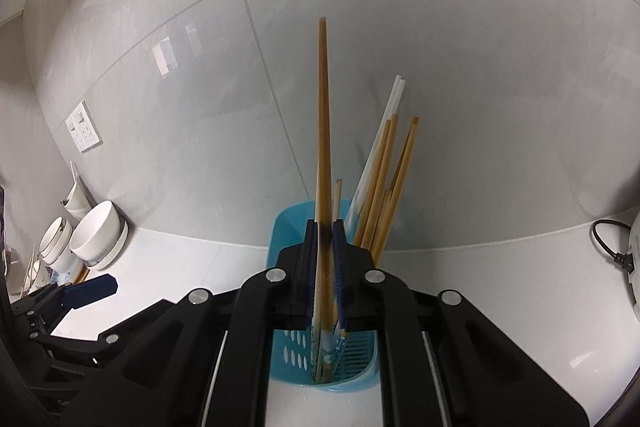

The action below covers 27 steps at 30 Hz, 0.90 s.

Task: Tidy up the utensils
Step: 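Lower the dark wooden chopstick into the holder and open the right tool, then move both open tools back over the last chopsticks on the counter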

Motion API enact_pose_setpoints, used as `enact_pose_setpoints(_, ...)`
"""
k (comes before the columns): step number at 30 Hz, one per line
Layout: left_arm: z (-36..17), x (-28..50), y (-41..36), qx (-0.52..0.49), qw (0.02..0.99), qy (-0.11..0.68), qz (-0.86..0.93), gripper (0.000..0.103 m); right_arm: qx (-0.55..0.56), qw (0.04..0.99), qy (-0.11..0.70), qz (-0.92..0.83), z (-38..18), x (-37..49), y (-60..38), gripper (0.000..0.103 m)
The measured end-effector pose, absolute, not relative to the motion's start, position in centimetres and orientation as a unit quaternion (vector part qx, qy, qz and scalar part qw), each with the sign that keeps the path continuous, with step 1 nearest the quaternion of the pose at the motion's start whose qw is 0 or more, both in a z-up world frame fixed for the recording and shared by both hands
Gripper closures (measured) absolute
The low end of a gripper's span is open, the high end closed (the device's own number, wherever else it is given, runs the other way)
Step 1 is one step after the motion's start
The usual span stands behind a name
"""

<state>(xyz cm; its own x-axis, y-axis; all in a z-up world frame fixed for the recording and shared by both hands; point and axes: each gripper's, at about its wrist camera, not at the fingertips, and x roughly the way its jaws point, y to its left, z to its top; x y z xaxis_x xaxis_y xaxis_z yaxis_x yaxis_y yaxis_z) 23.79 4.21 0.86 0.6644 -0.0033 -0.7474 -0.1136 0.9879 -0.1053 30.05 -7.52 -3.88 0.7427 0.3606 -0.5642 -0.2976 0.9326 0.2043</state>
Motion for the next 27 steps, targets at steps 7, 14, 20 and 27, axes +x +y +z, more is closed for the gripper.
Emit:
enact_pose_setpoints(7,1.2,23.4,3.8,-0.072,0.913,0.402,0.023,0.006,0.023,0.933,0.321,0.159,-2.3,28.6,-8.9,0.061)
enact_pose_setpoints(14,0.9,22.1,2.5,-0.069,0.911,0.407,0.008,0.006,0.022,0.933,0.339,0.119,-1.8,26.3,-12.8,0.029)
enact_pose_setpoints(20,-0.2,20.1,1.3,-0.077,0.899,0.432,0.005,0.006,0.022,0.927,0.367,0.077,-3.1,23.9,-16.7,0.013)
enact_pose_setpoints(27,-3.1,17.9,-1.0,-0.081,0.870,0.486,-0.008,0.006,-0.003,0.911,0.411,0.044,-5.5,21.0,-20.7,0.009)
